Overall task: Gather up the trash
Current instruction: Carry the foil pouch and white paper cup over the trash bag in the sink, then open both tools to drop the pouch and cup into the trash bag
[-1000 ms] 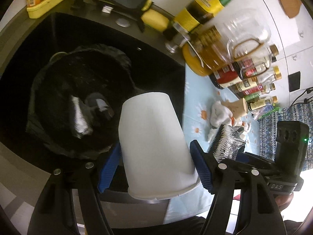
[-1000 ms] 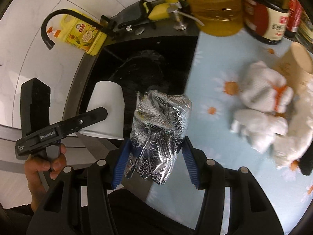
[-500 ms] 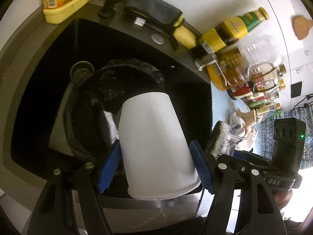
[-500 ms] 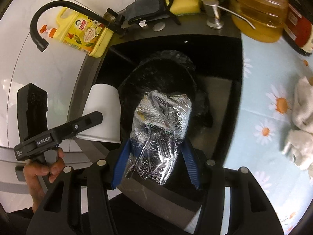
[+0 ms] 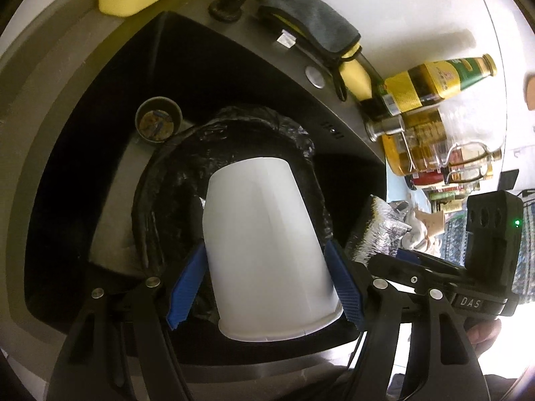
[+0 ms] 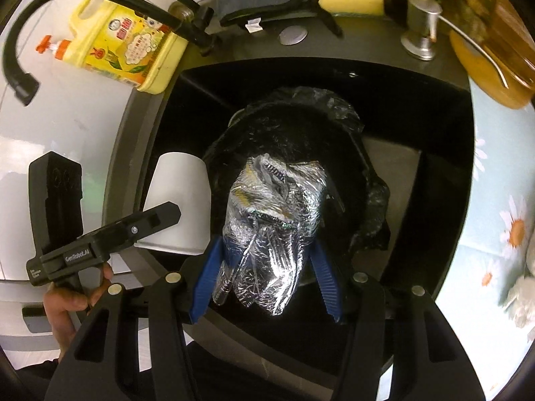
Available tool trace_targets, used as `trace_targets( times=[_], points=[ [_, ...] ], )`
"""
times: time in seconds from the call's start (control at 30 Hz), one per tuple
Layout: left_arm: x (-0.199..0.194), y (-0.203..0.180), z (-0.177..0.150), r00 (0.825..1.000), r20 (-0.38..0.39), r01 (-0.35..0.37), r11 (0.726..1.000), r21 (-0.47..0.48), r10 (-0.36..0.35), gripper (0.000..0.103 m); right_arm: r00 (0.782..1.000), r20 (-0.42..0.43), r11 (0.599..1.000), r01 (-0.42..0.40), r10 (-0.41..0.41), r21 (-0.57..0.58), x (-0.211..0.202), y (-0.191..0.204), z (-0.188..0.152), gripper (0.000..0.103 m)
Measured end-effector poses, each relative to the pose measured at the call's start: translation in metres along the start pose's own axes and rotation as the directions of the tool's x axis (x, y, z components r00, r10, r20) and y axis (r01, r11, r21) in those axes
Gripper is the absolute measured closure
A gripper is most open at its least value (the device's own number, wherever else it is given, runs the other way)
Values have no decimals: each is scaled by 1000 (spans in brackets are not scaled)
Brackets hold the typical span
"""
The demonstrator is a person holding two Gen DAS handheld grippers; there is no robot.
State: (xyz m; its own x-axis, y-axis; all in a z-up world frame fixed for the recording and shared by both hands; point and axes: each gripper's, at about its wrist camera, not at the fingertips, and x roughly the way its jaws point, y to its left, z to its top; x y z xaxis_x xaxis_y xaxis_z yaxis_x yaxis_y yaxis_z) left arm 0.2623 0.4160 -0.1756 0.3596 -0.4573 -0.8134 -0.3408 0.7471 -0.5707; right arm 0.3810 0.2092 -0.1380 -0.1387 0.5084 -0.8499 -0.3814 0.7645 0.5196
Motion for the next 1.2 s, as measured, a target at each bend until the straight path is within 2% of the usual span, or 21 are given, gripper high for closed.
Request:
trace_targets(
  times=[0.37,0.4,0.5,0.57,0.93,1.2],
  points=[
    [6,15,13,1000,-15,14,999,-47,-14,33,1000,-24,1000,-12,13,9,16,2,16,47],
    [6,16,14,1000,-16,14,998,-56,-15,33,1000,-21,1000,-23,23,18,16,1,16,46],
    [8,18,15,999,-34,8,997,-83,-11,29,999,-13,999,-30,31,39,15,-2,17,32],
    [10,21,15,999,-45,0,995,-101,-5,17,999,-8,998,-40,40,50,13,-4,16,32],
    [0,17,8,1000,-20,-8,995,-100,6,17,998,54,998,-41,38,54,-11,-2,2,32],
    [-18,-2,-8,1000,19,2,998,-61,-1,17,992,124,998,-40,33,56,-40,-5,-25,32]
  ],
)
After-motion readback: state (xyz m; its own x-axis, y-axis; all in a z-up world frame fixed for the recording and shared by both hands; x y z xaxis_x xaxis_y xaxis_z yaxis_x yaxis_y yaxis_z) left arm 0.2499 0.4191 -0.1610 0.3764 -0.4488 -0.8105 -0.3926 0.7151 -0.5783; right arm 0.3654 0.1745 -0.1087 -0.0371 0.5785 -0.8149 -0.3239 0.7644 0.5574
